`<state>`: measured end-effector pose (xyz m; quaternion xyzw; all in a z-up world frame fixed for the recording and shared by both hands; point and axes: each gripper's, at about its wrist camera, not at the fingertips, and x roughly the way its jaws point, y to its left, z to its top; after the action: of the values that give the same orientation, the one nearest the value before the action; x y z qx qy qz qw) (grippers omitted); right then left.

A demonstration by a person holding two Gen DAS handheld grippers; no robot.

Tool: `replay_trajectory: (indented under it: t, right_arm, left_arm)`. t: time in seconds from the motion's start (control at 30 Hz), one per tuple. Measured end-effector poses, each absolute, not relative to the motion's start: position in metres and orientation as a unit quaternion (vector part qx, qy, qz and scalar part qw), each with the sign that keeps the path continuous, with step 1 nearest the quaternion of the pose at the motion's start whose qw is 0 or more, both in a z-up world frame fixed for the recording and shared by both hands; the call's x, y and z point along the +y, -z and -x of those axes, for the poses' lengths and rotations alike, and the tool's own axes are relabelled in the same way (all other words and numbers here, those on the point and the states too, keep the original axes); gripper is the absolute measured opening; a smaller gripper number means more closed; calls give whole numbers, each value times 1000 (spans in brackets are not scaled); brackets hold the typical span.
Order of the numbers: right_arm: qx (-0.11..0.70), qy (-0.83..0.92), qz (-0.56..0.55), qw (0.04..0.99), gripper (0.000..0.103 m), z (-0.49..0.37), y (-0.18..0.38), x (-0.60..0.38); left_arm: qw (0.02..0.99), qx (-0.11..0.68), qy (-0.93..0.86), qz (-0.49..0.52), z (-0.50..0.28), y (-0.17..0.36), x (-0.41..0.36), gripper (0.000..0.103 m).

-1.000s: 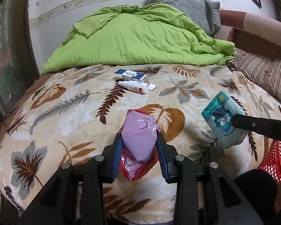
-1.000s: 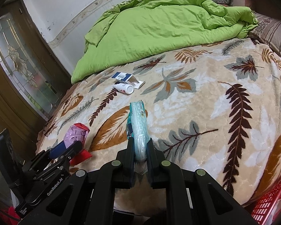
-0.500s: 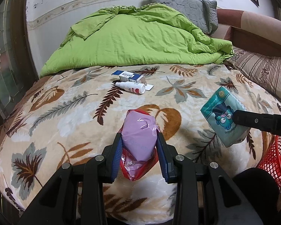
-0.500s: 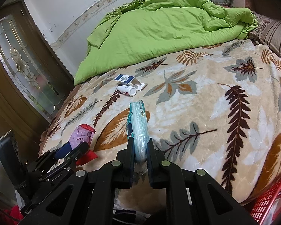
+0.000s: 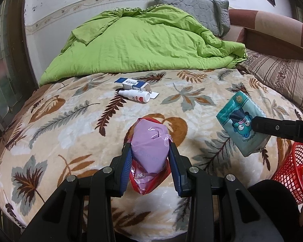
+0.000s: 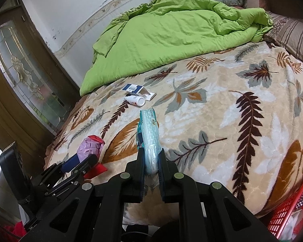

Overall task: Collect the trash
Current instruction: 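Carry both held items over the red basket and open both tools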

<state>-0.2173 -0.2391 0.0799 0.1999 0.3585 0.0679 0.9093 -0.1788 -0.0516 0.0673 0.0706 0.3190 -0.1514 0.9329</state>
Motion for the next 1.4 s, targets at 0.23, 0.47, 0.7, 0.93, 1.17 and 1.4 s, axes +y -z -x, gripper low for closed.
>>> replay_trajectory:
  t: [0.23, 0.47, 0.7, 0.93, 1.17, 1.4]
  right_arm:
    - [357, -56, -211, 908, 13, 227, -80, -251]
    - [357, -33, -236, 903, 13, 247, -76, -279]
    - [345, -4, -257, 903, 13, 273, -80, -310]
    - [333, 33, -283, 899, 13, 305, -79, -344]
    - [310, 85, -296, 899, 13, 346, -89, -380]
    - [294, 157, -319, 887, 13, 405, -87, -425]
  left_arm:
    - [932, 317, 160, -73, 183, -70, -58, 34]
    - [928, 317, 180, -80, 187, -75, -72, 34]
    - [924, 314, 200, -91, 194, -80, -93, 34]
    - [918, 309, 225, -106, 202, -88, -119, 34]
    - [902, 297, 286, -126, 220, -104, -165, 34]
    - [855, 315, 390, -131, 245, -117, -237, 34]
